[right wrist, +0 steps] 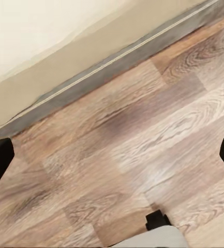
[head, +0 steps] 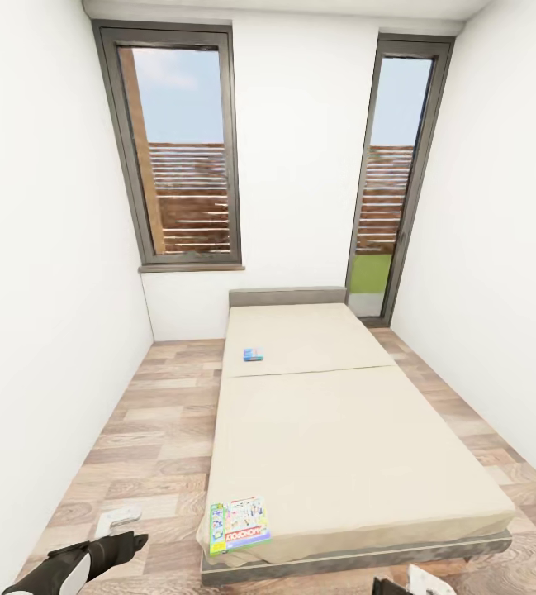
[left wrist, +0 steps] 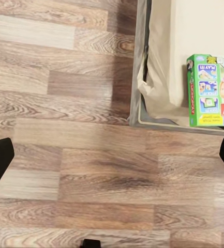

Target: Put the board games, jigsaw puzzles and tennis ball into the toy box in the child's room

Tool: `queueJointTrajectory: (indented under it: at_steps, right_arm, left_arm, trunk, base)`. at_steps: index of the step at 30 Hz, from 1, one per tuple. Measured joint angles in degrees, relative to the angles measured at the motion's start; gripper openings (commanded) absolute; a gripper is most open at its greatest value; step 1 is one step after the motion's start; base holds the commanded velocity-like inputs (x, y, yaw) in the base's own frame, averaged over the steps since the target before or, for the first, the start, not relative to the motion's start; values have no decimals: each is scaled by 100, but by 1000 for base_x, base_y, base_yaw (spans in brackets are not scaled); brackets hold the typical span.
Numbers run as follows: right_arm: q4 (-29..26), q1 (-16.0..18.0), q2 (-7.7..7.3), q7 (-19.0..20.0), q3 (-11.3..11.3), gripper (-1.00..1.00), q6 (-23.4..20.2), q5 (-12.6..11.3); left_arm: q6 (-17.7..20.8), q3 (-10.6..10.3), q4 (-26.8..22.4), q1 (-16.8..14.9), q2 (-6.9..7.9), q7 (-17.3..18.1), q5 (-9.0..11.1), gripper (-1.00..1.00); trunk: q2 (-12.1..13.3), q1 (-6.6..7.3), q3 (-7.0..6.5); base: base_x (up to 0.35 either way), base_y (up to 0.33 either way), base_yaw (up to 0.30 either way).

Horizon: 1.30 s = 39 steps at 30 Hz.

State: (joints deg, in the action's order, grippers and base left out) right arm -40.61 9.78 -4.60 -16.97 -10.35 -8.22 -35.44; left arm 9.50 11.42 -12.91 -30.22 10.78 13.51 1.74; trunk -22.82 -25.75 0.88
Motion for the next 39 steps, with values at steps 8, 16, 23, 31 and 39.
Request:
queueJointTrajectory:
  at_steps: [8, 16, 23, 31, 39]
  right_arm:
    - [-557, 310, 1, 800, 410, 100, -950, -5]
    - [-1239, 684, 66, 897, 1104, 100, -1941, -20]
    - [-2203, 760, 75, 992, 1370, 100, -2588, -273]
    - [-3524, 746, 45, 1016, 1413, 100, -3351, -918]
    - [-4037, 686, 31, 1023, 1408, 100, -3504, -1289]
  left_arm:
    - [410, 51, -71, -52, 38, 52, 57, 100]
    - [1511, 117, -360, -331, 276, 120, 101, 100]
    - [1827, 145, -542, -528, 301, 483, 177, 100]
    - [1867, 140, -592, -550, 273, 1515, 186, 100]
    - [1811, 144, -606, -552, 278, 2298, 186, 100]
  trunk:
    - [0, 0, 0]
    - [0, 0, -1]
    - [0, 0, 0]
    - [0, 0, 0]
    - [0, 0, 0]
  base:
    - [0, 0, 0]
    - [0, 0, 0]
    - [0, 0, 0]
    - [0, 0, 0]
    - [0, 0, 0]
